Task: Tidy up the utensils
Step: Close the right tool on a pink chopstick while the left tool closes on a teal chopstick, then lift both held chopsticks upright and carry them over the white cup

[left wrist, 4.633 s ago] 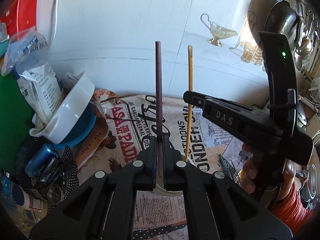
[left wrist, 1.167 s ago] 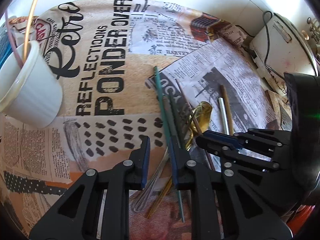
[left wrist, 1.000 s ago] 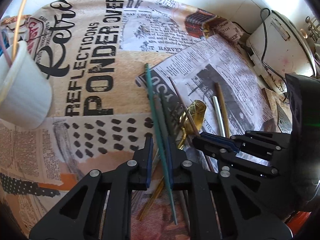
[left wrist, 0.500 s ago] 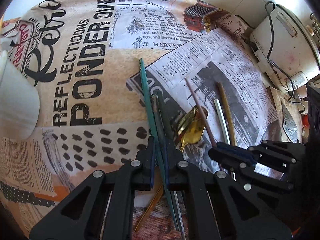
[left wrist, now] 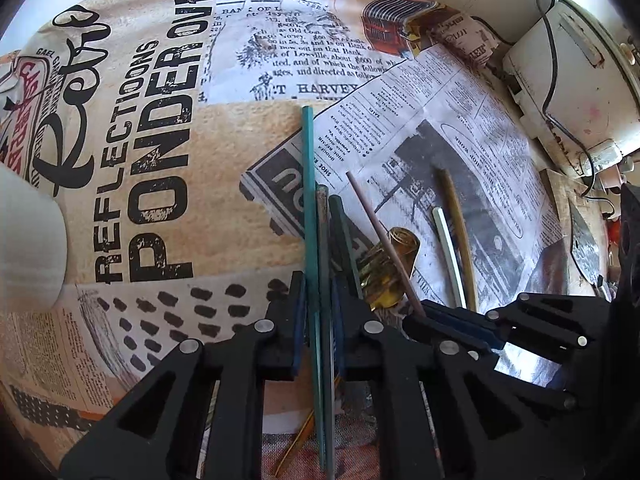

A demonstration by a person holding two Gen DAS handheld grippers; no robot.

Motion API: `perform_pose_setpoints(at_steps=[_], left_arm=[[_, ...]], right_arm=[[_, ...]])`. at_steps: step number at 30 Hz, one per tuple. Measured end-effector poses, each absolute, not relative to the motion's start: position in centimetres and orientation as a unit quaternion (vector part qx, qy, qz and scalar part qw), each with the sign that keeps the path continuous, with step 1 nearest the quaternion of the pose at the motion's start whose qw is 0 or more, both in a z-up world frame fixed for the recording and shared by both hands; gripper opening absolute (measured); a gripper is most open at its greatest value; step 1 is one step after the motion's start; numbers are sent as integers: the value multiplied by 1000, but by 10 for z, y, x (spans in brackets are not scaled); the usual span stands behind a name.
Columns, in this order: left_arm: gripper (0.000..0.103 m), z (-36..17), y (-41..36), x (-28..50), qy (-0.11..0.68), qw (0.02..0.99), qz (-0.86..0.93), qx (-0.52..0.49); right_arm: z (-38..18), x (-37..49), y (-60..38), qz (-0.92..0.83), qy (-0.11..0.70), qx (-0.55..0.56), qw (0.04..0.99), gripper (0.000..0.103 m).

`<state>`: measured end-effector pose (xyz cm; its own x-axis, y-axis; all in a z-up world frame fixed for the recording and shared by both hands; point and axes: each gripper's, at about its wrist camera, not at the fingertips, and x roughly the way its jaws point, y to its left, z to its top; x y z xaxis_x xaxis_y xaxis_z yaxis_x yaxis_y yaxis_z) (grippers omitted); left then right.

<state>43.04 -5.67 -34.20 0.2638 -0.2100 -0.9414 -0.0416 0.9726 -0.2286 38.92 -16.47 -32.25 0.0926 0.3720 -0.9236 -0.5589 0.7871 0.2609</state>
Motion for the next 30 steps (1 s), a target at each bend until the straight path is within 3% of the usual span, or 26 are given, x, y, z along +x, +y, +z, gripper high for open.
perform_pose_setpoints(at_steps=[5,6,19,30], left_arm=[[10,-341,-54,432,604,785,-55,-123],[3,-340,-53,430,602,786,-55,-127],[3,-317,-40,399,587,797,-64,-126],[3,-339,-41,378,653,751,-74,-69]], right_arm=[[-324,395,-163,316,598,-62,734,6],[-324,397,-164,315,599,-56,734,6],[-308,403,-179,309,581,-27,752,5],[-297,400,-181,313,569,-29,760,5]])
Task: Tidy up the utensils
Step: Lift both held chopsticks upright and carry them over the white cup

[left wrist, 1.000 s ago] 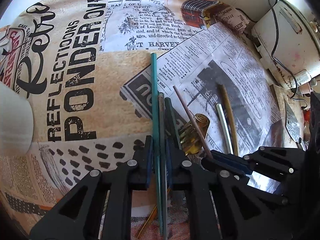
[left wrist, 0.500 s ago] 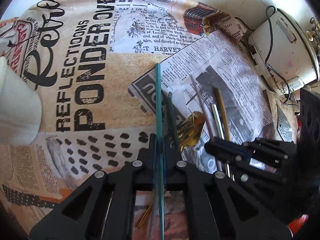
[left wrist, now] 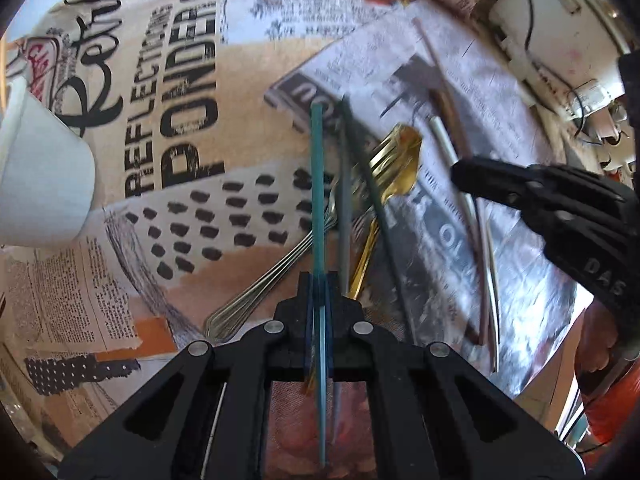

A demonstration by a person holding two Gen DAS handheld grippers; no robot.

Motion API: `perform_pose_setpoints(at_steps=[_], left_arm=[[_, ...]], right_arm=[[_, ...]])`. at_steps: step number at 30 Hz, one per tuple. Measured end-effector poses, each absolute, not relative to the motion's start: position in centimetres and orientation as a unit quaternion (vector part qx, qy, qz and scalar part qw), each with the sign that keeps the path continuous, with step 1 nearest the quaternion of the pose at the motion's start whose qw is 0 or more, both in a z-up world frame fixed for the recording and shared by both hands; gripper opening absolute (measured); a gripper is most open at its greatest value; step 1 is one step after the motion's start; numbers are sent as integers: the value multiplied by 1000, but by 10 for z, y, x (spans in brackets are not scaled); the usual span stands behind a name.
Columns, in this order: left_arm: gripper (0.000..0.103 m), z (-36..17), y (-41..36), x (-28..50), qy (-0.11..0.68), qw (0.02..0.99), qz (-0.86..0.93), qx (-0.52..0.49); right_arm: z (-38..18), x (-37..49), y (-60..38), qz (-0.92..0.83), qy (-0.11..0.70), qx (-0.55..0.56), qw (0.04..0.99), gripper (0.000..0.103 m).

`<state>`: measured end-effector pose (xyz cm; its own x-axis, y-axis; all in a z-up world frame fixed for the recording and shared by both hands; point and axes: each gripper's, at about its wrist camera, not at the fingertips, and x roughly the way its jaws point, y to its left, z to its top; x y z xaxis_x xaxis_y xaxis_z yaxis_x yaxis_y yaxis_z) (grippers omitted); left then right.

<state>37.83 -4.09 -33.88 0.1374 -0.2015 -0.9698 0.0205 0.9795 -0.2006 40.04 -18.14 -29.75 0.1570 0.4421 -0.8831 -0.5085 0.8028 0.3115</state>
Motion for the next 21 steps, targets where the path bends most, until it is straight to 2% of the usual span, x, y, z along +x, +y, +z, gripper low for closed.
perform_pose_setpoints(at_steps=[13,21], left_arm=[[8,-344,-31,426,652,752,-68,-69],[7,-346,-40,442,641,763,-62,-51]], right_arm=[[-295,401,-189,309,567,-22,763,5],[-287,401,-194,308,558,-13,771,5]])
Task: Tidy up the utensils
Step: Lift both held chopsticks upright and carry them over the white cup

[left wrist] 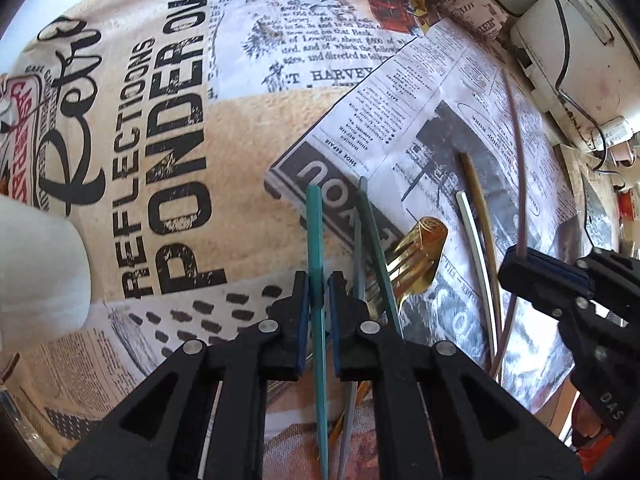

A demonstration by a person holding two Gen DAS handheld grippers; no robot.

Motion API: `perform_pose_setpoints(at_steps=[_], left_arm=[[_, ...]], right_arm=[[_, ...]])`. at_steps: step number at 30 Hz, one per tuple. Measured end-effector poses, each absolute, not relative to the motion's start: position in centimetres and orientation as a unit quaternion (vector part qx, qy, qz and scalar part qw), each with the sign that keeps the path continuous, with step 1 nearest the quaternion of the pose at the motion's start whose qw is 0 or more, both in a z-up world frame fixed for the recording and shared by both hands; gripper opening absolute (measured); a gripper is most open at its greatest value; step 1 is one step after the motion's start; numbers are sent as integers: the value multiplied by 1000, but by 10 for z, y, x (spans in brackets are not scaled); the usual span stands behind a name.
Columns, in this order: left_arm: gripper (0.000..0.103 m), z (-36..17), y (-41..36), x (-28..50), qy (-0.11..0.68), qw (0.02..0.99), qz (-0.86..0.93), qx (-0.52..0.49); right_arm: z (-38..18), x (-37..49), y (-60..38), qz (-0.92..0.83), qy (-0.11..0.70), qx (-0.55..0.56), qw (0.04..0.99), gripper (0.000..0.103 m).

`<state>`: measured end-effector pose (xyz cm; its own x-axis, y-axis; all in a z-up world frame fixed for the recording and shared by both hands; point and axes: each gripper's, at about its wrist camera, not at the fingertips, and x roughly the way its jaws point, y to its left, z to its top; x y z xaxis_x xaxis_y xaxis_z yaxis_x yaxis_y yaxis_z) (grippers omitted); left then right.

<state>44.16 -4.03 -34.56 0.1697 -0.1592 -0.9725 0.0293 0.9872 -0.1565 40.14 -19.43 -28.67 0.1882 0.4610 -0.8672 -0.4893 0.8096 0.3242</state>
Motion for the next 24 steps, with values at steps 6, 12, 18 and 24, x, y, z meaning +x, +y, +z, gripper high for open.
perform_pose_setpoints(at_steps=[6,12,18,24], left_arm=[[5,-345,-60,452,634,771,-58,-27],[5,-311,-63,424,592,804,-50,-17],[5,-271,-52,395,540,840,-49,-27],[5,-232,-37,372,492,868,-48,-46]], right_arm=[[-275,401,-198,307,545,-4,780,5],[-259,396,-202,306,526,1,794,5],[-241,392,-204,307,506,4,806,5],[-217,386,-201,312,482,7,819,5]])
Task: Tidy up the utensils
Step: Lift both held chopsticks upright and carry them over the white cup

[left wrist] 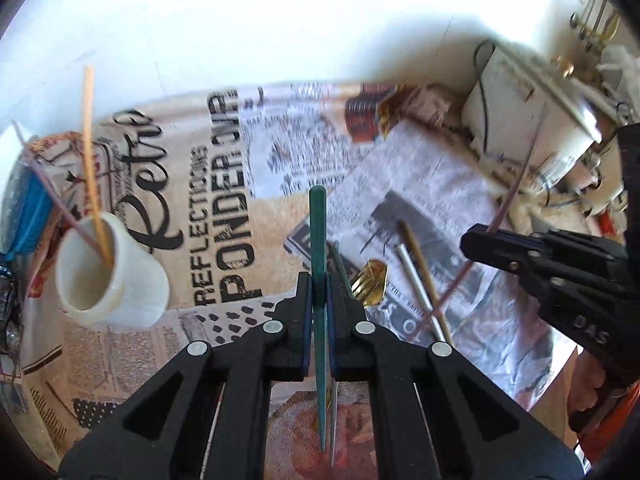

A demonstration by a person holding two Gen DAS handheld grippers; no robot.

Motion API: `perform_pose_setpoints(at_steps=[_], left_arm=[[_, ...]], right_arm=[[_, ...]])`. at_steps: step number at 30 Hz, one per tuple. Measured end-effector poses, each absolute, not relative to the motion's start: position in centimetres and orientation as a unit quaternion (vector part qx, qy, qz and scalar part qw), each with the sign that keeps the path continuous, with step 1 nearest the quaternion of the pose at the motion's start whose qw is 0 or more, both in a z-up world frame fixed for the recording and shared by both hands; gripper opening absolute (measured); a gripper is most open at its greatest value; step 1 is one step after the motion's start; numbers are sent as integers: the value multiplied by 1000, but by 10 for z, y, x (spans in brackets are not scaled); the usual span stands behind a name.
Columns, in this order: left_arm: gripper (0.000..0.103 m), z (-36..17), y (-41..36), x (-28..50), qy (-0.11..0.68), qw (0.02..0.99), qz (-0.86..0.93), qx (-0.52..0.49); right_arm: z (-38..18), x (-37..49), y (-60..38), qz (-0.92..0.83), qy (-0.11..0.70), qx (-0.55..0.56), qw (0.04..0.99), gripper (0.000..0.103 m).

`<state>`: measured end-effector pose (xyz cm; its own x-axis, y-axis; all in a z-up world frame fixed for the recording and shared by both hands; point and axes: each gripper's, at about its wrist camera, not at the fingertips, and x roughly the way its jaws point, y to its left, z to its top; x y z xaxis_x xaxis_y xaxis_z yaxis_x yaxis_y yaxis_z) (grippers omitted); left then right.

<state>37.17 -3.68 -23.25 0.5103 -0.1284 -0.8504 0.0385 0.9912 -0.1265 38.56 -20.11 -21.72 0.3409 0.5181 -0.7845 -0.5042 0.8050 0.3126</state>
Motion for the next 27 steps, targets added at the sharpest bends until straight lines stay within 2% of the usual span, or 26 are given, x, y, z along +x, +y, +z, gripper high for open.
perform_pose_setpoints(at_steps=[12,27], left_arm=[[4,-163,-9,335,396,916,-13,-63],[4,-88,71,304,301,948,48,-93]], right_arm=[[-170,377,-180,326,426,-8,844,5],[-117,364,-124,362,368,-23,856,5]])
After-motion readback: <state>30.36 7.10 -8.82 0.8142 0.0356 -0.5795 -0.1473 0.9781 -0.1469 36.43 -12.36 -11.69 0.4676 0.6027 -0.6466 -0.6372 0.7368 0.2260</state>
